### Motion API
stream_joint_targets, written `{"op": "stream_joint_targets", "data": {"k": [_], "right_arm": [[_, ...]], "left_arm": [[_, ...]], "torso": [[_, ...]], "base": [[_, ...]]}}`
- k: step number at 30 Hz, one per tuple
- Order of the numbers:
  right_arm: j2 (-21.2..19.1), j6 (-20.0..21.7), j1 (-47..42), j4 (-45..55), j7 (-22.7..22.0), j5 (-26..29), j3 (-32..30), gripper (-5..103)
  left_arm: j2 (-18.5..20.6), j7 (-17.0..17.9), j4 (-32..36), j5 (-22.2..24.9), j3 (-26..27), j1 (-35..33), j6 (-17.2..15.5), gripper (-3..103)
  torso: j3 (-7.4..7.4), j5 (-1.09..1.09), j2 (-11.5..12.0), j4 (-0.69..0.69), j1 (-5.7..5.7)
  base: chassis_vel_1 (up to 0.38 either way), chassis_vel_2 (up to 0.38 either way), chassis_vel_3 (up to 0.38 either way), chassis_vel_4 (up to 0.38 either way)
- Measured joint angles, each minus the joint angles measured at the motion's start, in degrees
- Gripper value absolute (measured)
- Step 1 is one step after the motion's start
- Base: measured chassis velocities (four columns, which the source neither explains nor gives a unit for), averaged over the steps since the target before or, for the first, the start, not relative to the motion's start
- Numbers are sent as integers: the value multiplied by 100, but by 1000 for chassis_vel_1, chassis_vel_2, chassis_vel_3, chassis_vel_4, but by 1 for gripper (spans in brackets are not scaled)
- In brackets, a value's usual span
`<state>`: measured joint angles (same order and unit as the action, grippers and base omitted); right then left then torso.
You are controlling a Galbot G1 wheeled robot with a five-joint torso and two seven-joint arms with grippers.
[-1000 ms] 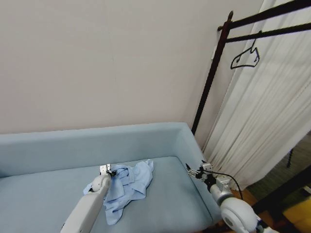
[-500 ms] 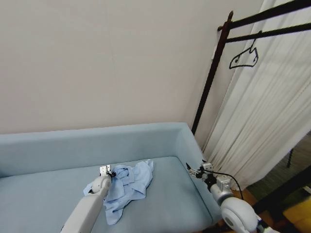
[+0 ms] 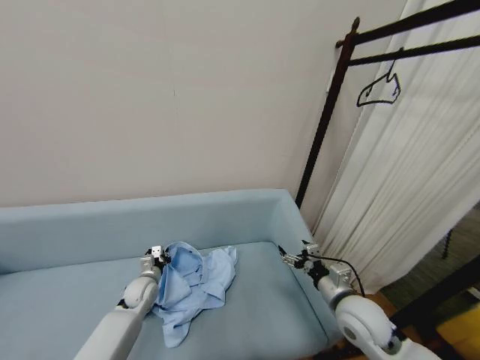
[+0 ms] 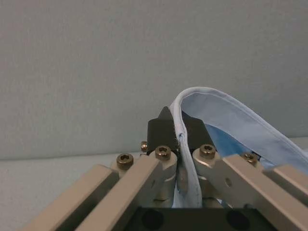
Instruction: Pick up the clothes from the sofa and hang them on the clothes hanger.
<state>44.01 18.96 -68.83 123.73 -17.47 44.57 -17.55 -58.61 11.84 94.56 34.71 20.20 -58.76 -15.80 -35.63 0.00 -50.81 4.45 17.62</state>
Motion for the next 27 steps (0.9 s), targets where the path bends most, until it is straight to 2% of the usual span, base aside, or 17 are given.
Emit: {"op": "stream_joint_targets", "data": {"k": [1,5,6,10,11,16,17,21,27], "right_arm": [[0,0,0,0,0,0,0,100],[132,48,886,-380,-138,239,876,100],[132,48,886,-380,-138,239,876,100],[653,49,1550,-813,-569,357,1744,100],[653,49,1550,-813,-569,357,1744,100],[1497,-2,2029,-1473,-863,358,2625,100],[1497,-2,2029,-1473,-863,358,2625,100],[2159,-188,2010,-2118,-830,-76,2955,100],[2642,-333,2003,-2674,-706,-408,3139,100]], "left_arm": [[0,0,0,0,0,0,0,1],[195,26,519,43,60,-156,-74,1],[195,26,519,43,60,-156,-74,1],[267,188,727,89,37,-181,-140,1],[267,188,727,89,37,-181,-140,1],[318,312,783,158,-58,-88,-171,1],[318,312,783,158,-58,-88,-171,1],[309,465,750,263,-225,131,-176,1],[303,526,779,349,-308,275,-214,1]], "torso": [[0,0,0,0,0],[0,-1,0,1,0],[0,-1,0,1,0],[0,-1,0,2,0],[0,-1,0,2,0],[0,-3,0,0,0],[0,-3,0,0,0],[-1,-2,0,2,1],[0,-2,0,2,0]], "base": [[0,0,0,0],[0,0,0,0],[0,0,0,0],[0,0,0,0],[0,0,0,0],[0,0,0,0],[0,0,0,0],[0,0,0,0],[0,0,0,0]]}}
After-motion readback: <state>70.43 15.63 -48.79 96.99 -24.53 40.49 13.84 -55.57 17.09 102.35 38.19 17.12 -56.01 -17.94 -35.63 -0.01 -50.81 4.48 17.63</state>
